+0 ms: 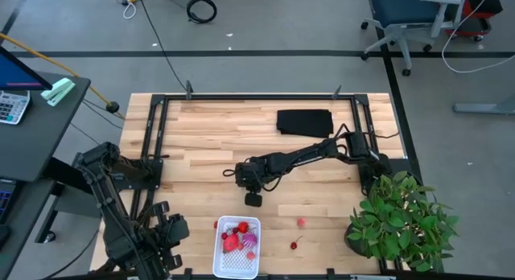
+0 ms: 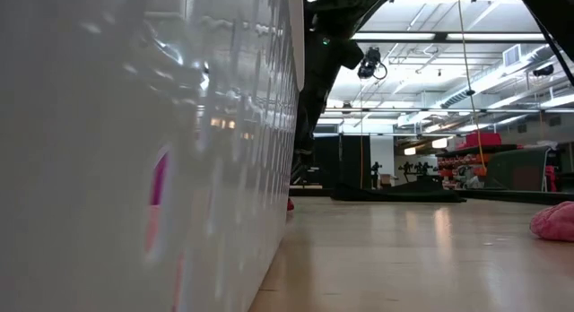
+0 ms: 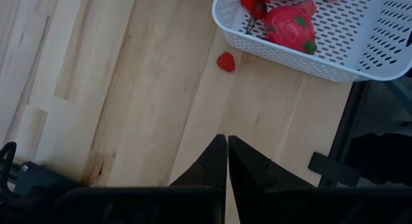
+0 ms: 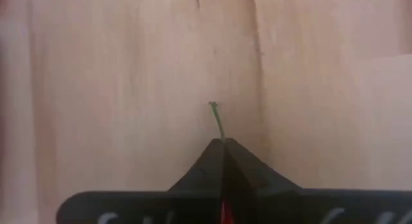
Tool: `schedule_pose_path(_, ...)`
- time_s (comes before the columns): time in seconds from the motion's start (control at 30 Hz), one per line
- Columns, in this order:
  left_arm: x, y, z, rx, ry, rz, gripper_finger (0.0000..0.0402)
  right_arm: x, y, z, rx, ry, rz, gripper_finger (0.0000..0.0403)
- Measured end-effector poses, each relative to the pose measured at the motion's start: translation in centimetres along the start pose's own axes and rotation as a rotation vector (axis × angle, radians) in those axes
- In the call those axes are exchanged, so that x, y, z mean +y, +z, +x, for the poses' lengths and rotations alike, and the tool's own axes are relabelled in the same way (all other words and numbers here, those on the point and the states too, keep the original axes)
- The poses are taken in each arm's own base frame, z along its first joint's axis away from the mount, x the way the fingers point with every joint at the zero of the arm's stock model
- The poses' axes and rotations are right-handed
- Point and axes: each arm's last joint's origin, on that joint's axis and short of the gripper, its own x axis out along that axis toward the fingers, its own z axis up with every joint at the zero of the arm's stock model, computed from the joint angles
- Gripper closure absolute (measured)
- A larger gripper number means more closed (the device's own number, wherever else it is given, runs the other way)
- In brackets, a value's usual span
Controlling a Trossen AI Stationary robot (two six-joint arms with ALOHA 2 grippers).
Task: Pick and placing Produce into tupperware
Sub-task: Put the top cherry into the white basket
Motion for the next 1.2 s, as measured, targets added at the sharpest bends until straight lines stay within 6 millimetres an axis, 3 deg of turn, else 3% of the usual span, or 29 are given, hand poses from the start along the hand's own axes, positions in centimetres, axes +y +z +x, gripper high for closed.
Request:
schedule_pose_path(0.13, 0.0, 0.0, 0.0, 0.000, 0.000, 0.000, 0.0388, -0.1, 0.2, -0.1, 0.001, 0.003, 0.002, 0.0393)
schedule_pose_path(0.23, 0.0, 0.0, 0.0, 0.000, 0.000, 0.000, 0.0391, 0.2, 0.7, -1.3, -0.024, -0.024, -0.038, 0.0397)
schedule_pose_path(0.47, 0.0, 0.0, 0.0, -0.001, -0.004, 0.001, 0.0380, 1.9, 2.9, -10.7, -0.256, 0.010, -0.060, 0.0398)
schedule_pose_path(0.6, 0.0, 0.0, 0.0, -0.012, -0.001, 0.036, 0.0379, 5.6, 2.7, -15.0, -0.362, 0.209, -0.154, 0.0400)
schedule_pose_path(0.7, 0.0, 0.1, 0.0, -0.028, 0.004, 0.078, 0.0385, 8.8, 1.9, -16.5, -0.400, 0.338, -0.243, 0.0399)
schedule_pose_path(0.83, 0.0, 0.1, 0.0, -0.041, 0.006, 0.123, 0.0391, 13.0, 0.3, -15.8, -0.397, 0.400, -0.340, 0.0400)
schedule_pose_path(0.97, -0.1, 0.1, 0.0, -0.047, 0.004, 0.151, 0.0389, 16.2, -1.7, -12.9, -0.344, 0.356, -0.375, 0.0400)
schedule_pose_path(1.2, -0.1, 0.2, 0.0, -0.070, 0.008, 0.178, 0.0375, 18.2, -3.9, -7.2, -0.220, 0.323, -0.311, 0.0400)
